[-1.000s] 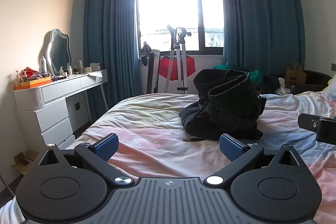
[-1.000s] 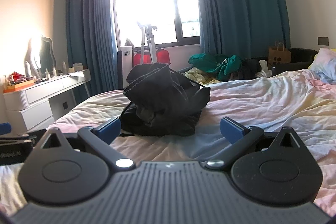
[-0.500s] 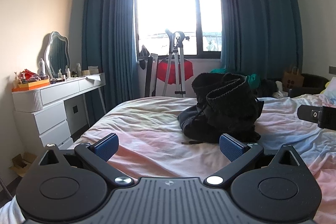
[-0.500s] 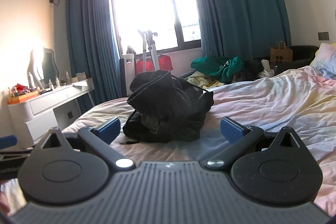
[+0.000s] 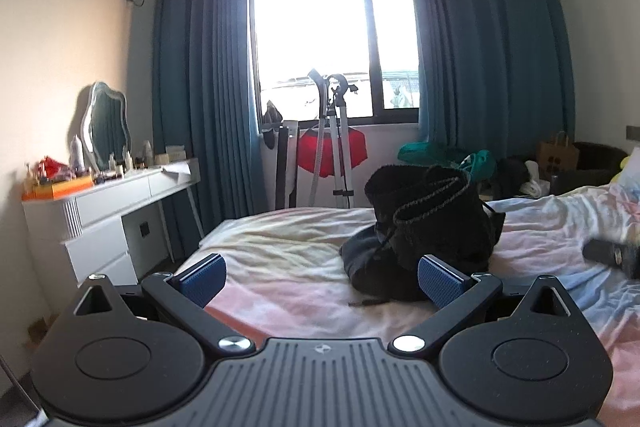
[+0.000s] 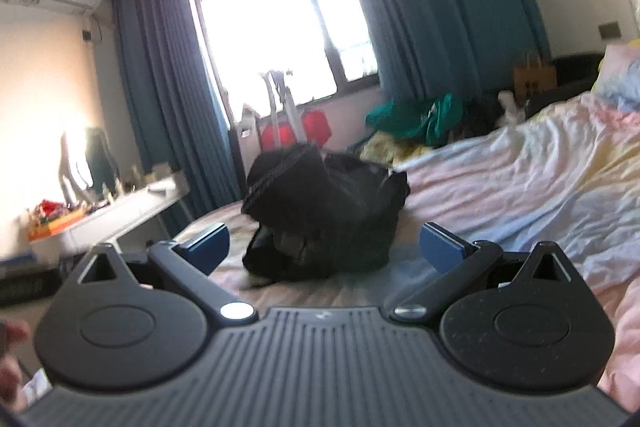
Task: Fold clothes
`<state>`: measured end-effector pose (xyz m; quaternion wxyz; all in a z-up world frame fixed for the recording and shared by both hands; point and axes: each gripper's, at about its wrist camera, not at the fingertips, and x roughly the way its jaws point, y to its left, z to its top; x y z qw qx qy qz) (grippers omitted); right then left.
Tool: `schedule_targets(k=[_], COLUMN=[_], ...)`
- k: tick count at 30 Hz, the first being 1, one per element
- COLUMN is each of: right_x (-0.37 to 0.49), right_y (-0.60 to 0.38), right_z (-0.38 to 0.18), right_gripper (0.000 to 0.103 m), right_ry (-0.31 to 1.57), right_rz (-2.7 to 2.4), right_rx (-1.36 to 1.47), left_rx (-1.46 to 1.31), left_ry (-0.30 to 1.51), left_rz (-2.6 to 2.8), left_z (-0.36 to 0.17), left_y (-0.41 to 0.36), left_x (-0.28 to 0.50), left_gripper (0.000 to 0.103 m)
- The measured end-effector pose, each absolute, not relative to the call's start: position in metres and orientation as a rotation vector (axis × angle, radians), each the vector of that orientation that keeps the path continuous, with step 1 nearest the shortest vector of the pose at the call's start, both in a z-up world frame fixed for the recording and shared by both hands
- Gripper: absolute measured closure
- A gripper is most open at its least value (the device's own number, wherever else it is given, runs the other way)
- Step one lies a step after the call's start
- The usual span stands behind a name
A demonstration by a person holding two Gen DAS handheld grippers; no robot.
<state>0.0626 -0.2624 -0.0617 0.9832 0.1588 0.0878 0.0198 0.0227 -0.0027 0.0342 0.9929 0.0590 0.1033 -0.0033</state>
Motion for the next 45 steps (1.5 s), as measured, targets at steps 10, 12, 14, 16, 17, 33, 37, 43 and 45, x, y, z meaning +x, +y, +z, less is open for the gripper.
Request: schedule_targets(k=[10,12,14,16,17,33,37,43,45], right_x=[0.077,0.089,0.107,0.125,0.136,0.295,0.298,0.288,0.272], right_y=[-0.265,-0.265,-0.266,-0.265,-0.264,-0.208,-0.193,-0.204,-0.211], right_z=[-0.071,-0.07,-0.063,-0.053,-0.048,-0.043,-0.053,-0.058,-0.056], right_gripper=[0.0,0.0,0.0,0.0,0.0,0.041,0.041,0.079,0.09], right_ry=[0.225,0.243,0.27,0.272,0.273,0.443,0.453,0.531,0.513], right_rz=[-0.01,-0.009,0.005,0.01,0.009,-0.319,-0.347,-0.359,-0.35], right_rx=[0.27,0.305,0.348,0.382,0.401,0.566,0.424,0.38,0.38], left_rx=[0.083,0.062,0.061,0.042,0.035,-0.229,-0.192,-0.116,-0.077], left_ry=[0.217,0.227,0.216,0.194,0.187,0.294,0.314,0.33,0.337], left_rz=[-0.016,-0.033,-0.039,-0.044,-0.05,-0.051,-0.044,-0.039,-0.047], left_z=[-0.004,-0.009,-0.008,-0.004,-0.003,-0.012,-0.016,-0.026,-0.032], left_y=[-0.004,-0.001,0.002,0.007,0.013,0.115,0.109,0.091,0.082], left_x=[0.054,0.055,0.054,0.054,0.053,0.081,0.078,0.082,0.085], left_gripper=[0.0,0.0,0.0,0.0,0.0,0.0,0.0,0.0,0.0])
